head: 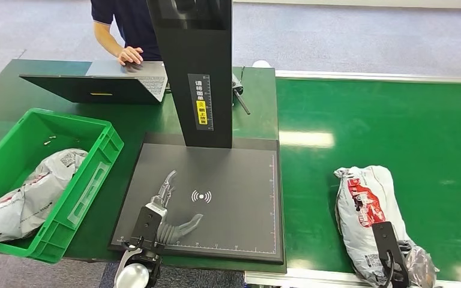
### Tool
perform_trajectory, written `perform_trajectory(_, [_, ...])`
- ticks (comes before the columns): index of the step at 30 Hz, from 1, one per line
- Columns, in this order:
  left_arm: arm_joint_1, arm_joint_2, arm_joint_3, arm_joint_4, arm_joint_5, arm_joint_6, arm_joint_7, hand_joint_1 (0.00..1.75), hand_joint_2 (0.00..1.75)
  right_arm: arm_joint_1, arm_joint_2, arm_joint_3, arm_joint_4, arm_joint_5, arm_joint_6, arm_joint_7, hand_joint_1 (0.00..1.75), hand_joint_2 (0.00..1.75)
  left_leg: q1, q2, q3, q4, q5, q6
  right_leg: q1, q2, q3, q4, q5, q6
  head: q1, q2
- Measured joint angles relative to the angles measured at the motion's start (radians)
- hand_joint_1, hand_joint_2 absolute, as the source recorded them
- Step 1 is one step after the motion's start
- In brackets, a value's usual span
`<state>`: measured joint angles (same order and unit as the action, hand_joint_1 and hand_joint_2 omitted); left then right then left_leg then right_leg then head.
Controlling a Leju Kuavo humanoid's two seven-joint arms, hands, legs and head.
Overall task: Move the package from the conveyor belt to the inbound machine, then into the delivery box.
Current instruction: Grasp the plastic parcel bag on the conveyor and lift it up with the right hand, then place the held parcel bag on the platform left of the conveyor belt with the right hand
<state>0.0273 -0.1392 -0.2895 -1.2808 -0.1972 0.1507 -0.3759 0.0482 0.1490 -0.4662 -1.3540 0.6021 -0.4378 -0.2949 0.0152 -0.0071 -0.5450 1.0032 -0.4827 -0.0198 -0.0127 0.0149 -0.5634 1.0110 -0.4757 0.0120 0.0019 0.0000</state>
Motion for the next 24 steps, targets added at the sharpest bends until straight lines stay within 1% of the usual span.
perform_trajectory(11, [0.0, 0.0, 0.0, 0.0, 0.0, 0.0, -0.001, 0.0, 1.75, 0.001, 0.002, 0.0, -0.01, -0.02, -0.015, -0.018, 1.75, 1.75, 0.0, 0.0, 0.0, 0.0, 0.0, 0.0, 0.0, 0.0, 0.0, 0.0, 0.0, 0.0, 0.0, 0.0])
perform_trajectory(15, [-0.001, -0.001, 0.0, 0.001, 0.0, 0.002, -0.005, 0.0, 1.75, 0.009, 0.012, 0.006, -0.068, -0.1, -0.065, -0.089, 1.75, 1.75, 0.0, 0.0, 0.0, 0.0, 0.0, 0.0, 0.0, 0.0, 0.0, 0.0, 0.0, 0.0, 0.0, 0.0])
perform_trajectory(17, [-0.002, -0.002, 0.0, 0.002, 0.001, 0.005, -0.009, 0.0, 1.75, 0.015, 0.016, 0.019, -0.108, -0.119, -0.076, -0.111, 1.75, 1.75, 0.0, 0.0, 0.0, 0.0, 0.0, 0.0, 0.0, 0.0, 0.0, 0.0, 0.0, 0.0, 0.0, 0.0])
perform_trajectory(20, [-0.002, -0.002, 0.0, 0.002, 0.006, 0.012, -0.016, 0.0, 1.75, 0.019, 0.017, 0.06, -0.149, -0.077, -0.057, -0.114, 1.75, 1.75, 0.0, 0.0, 0.0, 0.0, 0.0, 0.0, 0.0, 0.0, 0.0, 0.0, 0.0, 0.0, 0.0, 0.0])
perform_trajectory(22, [-0.003, -0.002, 0.0, 0.002, 0.01, 0.018, -0.023, 0.0, 1.75, 0.02, 0.014, 0.103, -0.167, -0.004, -0.019, -0.106, 1.75, 1.75, 0.0, 0.0, 0.0, 0.0, 0.0, 0.0, 0.0, 0.0, 0.0, 0.0, 0.0, 0.0, 0.0, 0.0])
perform_trajectory(24, [-0.004, -0.003, 0.001, 0.002, 0.01, 0.032, -0.036, 0.0, 1.75, 0.019, 0.006, 0.159, -0.182, 0.082, 0.039, -0.09, 1.75, 1.75, 0.0, 0.0, 0.0, 0.0, 0.0, 0.0, 0.0, 0.0, 0.001, 0.0, 0.0, 0.0, 0.0, 0.0])
